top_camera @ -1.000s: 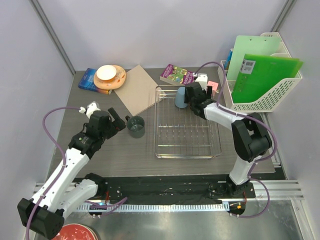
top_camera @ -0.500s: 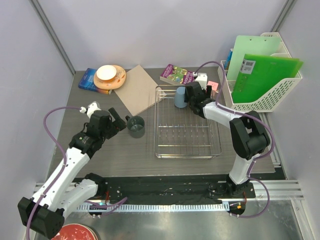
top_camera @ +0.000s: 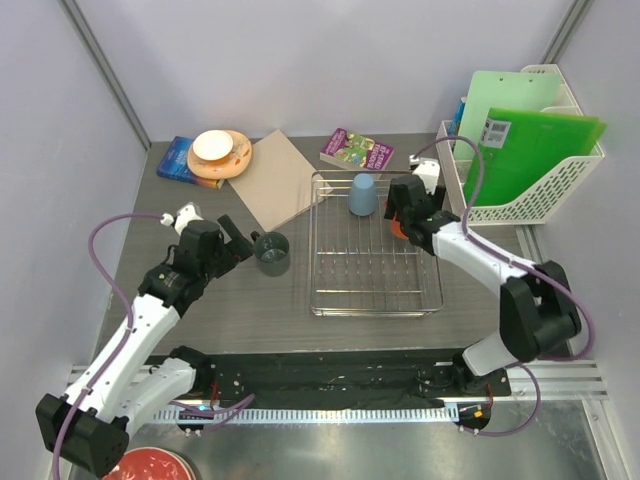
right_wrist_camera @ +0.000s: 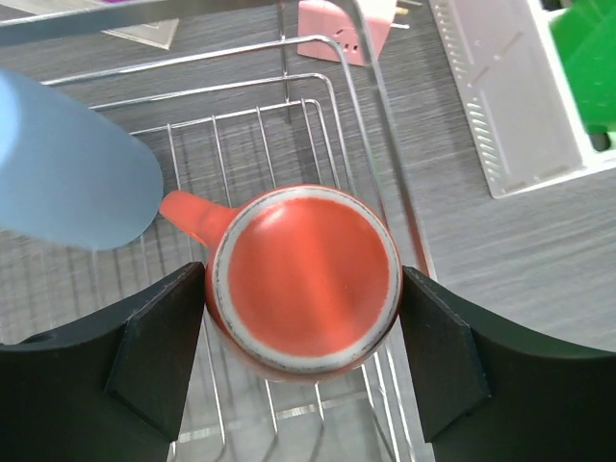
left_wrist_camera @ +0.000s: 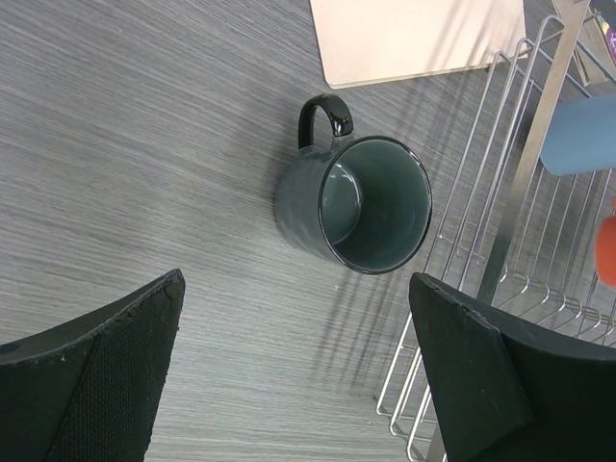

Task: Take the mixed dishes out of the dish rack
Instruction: Pick up the cup from the dish rack.

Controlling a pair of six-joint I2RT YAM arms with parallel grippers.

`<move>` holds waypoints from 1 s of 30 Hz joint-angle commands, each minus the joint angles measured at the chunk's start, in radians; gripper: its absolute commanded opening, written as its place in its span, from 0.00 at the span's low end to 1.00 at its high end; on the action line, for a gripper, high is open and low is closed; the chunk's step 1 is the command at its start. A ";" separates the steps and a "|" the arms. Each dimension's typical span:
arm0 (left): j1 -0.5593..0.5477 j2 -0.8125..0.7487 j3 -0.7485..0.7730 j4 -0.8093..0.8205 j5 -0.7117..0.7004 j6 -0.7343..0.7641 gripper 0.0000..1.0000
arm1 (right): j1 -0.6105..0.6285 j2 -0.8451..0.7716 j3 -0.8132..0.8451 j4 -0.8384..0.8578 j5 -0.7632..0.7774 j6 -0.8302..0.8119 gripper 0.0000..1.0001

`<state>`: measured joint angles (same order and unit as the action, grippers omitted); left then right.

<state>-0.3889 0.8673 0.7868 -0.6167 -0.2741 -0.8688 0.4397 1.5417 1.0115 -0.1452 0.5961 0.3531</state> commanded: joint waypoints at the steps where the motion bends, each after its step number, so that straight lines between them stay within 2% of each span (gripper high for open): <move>1: -0.004 0.018 0.023 0.057 0.018 -0.013 0.97 | -0.004 -0.220 -0.007 0.022 -0.069 0.043 0.01; 5: -0.004 0.048 0.054 0.067 0.033 -0.015 0.97 | -0.004 -0.333 -0.042 0.030 -0.177 0.061 0.01; 12: -0.005 0.104 0.103 0.139 0.110 -0.003 0.97 | -0.004 -0.411 -0.066 0.030 -0.436 0.141 0.01; 15: -0.005 0.134 0.111 0.230 0.212 0.001 0.97 | -0.006 -0.431 -0.103 0.065 -0.527 0.196 0.01; 16: -0.005 0.147 0.111 0.279 0.301 -0.001 0.97 | -0.004 -0.437 -0.114 0.081 -0.544 0.210 0.01; 19: -0.005 0.200 0.104 0.360 0.424 -0.048 0.97 | -0.004 -0.474 -0.172 0.183 -0.637 0.280 0.01; 20: -0.007 0.208 0.080 0.447 0.499 -0.068 0.97 | -0.006 -0.486 -0.212 0.264 -0.660 0.306 0.01; 22: -0.019 0.222 0.039 0.570 0.555 -0.145 0.97 | -0.004 -0.525 -0.258 0.359 -0.703 0.383 0.01; 23: -0.027 0.225 0.020 0.689 0.588 -0.176 0.97 | -0.004 -0.531 -0.295 0.446 -0.714 0.401 0.01; 28: -0.109 0.231 -0.076 1.012 0.616 -0.271 0.99 | -0.006 -0.560 -0.396 0.665 -0.745 0.542 0.01; 30: -0.155 0.245 -0.096 1.147 0.616 -0.285 0.99 | -0.004 -0.557 -0.468 0.823 -0.751 0.599 0.01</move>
<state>-0.4789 1.1007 0.7162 0.1268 0.2642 -1.0733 0.4355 1.0275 0.6064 0.2203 -0.0990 0.7731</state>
